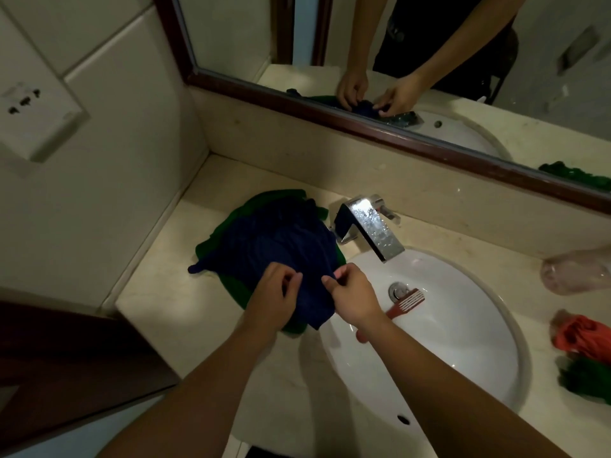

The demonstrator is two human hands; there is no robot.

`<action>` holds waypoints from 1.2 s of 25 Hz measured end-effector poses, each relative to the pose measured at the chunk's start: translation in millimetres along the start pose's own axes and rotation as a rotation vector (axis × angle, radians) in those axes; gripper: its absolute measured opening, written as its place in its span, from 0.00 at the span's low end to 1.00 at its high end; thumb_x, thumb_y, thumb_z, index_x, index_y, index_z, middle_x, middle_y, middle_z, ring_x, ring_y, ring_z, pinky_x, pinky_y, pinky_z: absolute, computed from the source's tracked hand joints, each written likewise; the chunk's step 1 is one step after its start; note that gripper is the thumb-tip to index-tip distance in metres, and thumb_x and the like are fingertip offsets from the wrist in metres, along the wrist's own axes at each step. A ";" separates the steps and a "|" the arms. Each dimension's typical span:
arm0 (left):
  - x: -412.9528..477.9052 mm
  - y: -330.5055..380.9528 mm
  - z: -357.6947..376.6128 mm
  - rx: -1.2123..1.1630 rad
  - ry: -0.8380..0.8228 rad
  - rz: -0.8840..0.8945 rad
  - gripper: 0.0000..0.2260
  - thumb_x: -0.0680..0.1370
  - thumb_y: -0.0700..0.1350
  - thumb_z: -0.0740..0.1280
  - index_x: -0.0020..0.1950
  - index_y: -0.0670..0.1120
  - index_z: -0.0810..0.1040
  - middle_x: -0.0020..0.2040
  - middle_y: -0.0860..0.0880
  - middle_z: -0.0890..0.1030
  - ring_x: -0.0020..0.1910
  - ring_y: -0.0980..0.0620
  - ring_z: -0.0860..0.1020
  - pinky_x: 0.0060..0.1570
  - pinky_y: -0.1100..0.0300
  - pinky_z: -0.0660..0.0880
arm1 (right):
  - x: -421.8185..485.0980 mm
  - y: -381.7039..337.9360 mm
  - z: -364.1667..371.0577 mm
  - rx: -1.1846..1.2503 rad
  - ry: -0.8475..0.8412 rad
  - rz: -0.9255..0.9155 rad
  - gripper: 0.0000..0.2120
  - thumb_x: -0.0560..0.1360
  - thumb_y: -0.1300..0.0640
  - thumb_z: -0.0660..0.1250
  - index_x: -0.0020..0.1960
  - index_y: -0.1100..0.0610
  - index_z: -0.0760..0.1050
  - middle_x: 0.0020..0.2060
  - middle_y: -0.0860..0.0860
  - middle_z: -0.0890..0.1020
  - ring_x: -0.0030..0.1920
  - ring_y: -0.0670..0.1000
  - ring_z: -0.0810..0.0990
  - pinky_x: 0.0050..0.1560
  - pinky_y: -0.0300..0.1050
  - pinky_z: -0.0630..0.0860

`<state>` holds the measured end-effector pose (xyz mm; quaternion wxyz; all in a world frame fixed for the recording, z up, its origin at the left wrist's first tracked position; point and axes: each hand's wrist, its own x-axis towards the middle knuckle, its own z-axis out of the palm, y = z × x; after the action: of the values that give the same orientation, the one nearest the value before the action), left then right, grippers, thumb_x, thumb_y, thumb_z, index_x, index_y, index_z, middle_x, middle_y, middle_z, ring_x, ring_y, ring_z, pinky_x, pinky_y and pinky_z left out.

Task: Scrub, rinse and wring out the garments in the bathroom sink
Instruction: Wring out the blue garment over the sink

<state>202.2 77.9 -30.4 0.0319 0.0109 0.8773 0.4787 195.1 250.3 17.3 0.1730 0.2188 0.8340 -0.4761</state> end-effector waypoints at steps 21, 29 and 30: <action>110.9 -17.4 -33.5 0.392 0.170 -0.110 0.16 0.81 0.57 0.65 0.61 0.48 0.81 0.61 0.44 0.78 0.60 0.43 0.72 0.55 0.47 0.66 | 96.9 -71.1 41.4 -0.404 0.037 -0.238 0.21 0.82 0.47 0.65 0.73 0.50 0.73 0.65 0.57 0.76 0.68 0.60 0.71 0.69 0.60 0.69; 108.9 -14.8 -39.5 0.367 0.292 -0.127 0.11 0.81 0.48 0.68 0.61 0.45 0.81 0.52 0.47 0.82 0.55 0.44 0.77 0.56 0.49 0.63 | 90.2 -64.2 41.9 -0.311 0.035 -0.230 0.13 0.81 0.51 0.65 0.62 0.55 0.78 0.54 0.55 0.83 0.59 0.58 0.80 0.63 0.58 0.75; 107.1 -9.6 -39.3 0.350 0.312 -0.136 0.10 0.82 0.48 0.67 0.60 0.46 0.81 0.52 0.48 0.82 0.55 0.45 0.76 0.57 0.50 0.61 | 84.7 -63.0 39.6 -0.286 0.041 -0.255 0.14 0.81 0.50 0.65 0.63 0.55 0.78 0.54 0.54 0.84 0.59 0.57 0.80 0.63 0.57 0.76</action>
<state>92.8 45.0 -22.2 -0.0745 -0.1169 0.9399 0.3121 93.4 204.4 1.2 0.1238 0.0943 0.9174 -0.3663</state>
